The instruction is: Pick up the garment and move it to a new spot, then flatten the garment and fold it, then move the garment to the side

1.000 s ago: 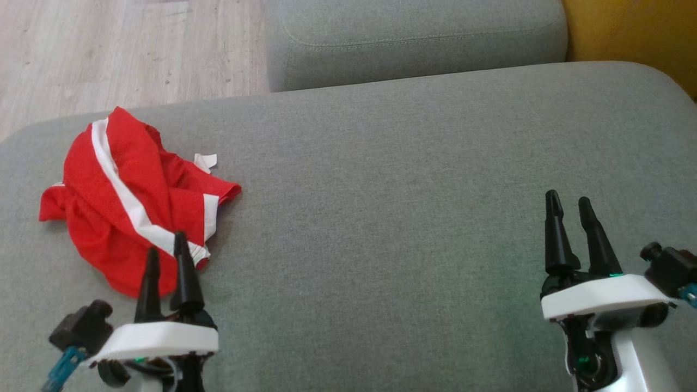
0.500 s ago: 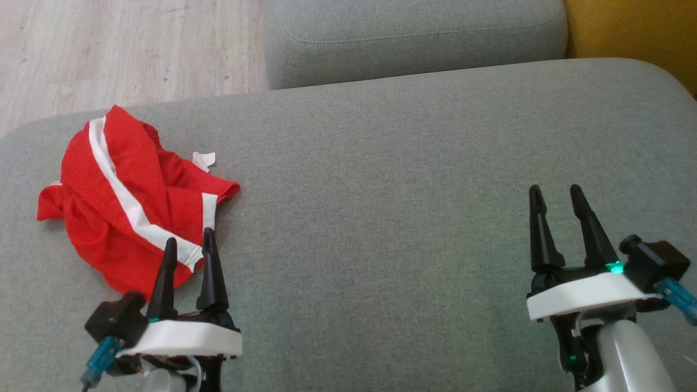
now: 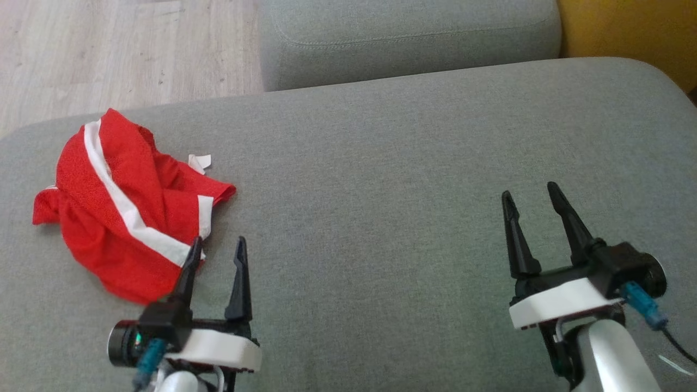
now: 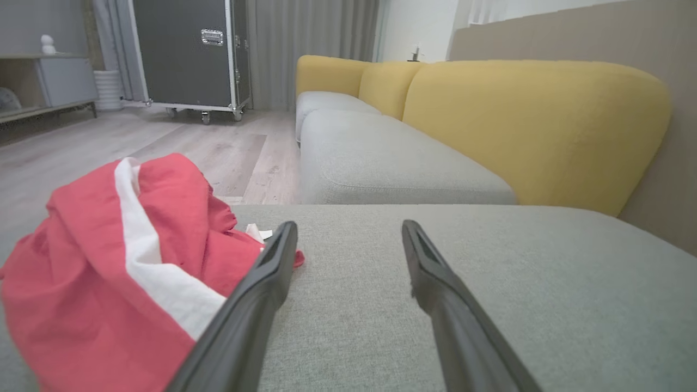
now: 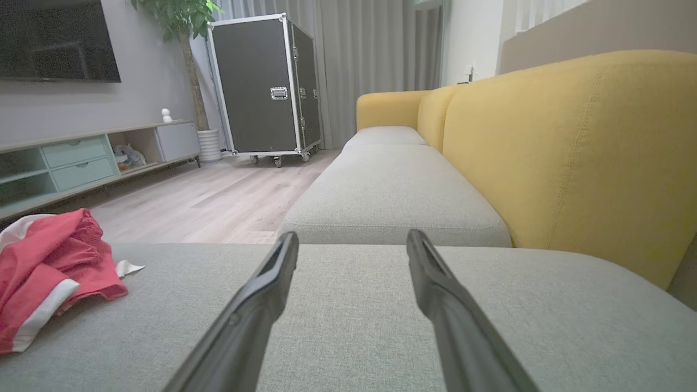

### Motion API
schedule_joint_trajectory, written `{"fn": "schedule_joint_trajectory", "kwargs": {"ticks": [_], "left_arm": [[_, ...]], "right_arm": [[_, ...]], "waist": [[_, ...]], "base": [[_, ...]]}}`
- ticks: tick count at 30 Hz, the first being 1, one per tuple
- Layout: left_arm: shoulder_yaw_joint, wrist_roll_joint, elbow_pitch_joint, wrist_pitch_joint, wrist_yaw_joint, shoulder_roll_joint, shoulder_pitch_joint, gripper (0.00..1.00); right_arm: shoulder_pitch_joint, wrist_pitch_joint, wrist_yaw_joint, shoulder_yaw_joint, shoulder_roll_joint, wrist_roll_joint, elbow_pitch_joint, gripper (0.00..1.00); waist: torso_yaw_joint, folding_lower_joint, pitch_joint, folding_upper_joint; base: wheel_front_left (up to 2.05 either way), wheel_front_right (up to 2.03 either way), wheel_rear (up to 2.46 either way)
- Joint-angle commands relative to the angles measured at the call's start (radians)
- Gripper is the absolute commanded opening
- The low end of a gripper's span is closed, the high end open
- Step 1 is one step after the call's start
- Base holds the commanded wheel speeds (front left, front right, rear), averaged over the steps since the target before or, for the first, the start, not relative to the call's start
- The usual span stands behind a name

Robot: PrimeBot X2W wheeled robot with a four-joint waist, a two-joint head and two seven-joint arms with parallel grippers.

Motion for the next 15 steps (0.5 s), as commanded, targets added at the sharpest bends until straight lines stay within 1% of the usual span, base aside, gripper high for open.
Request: {"fn": "schedule_joint_trajectory", "kwargs": {"ticks": [1,6,9,12,13,15], "left_arm": [[0.009,0.04,-0.025,-0.018,0.013,0.021,-0.057,1.0],[-0.039,0.117,-0.011,-0.033,0.052,0.042,-0.069,1.0],[-0.048,0.119,-0.025,-0.041,0.067,0.036,-0.072,1.0],[-0.03,0.091,-0.05,-0.05,0.055,0.021,-0.064,1.0],[-0.022,0.085,-0.054,-0.053,0.049,0.017,-0.059,1.0],[0.005,0.066,-0.057,-0.062,0.02,-0.001,-0.041,1.0]], "right_arm": [[-0.058,-0.02,-0.001,0.026,-0.007,-0.043,-0.037,1.0],[-0.062,-0.035,-0.001,0.045,-0.007,-0.125,-0.039,1.0],[-0.061,-0.044,-0.001,0.054,-0.007,-0.135,-0.042,1.0],[-0.056,-0.053,-0.001,0.058,-0.008,-0.104,-0.038,1.0],[-0.052,-0.056,-0.001,0.059,-0.008,-0.077,-0.034,1.0],[-0.038,-0.065,-0.001,0.063,-0.008,0.005,-0.019,1.0]], "waist": [[-0.002,0.0,0.0,0.0],[-0.005,0.0,0.0,0.0],[-0.005,0.0,0.001,0.0],[-0.003,0.0,0.003,0.0],[-0.003,0.0,0.003,0.0],[0.0,0.0,0.002,0.0]], "base": [[0.0,0.0,0.0],[0.0,0.0,0.0],[0.0,0.0,0.0],[0.0,0.0,0.0],[0.0,0.0,0.0],[0.0,0.0,0.0]]}}
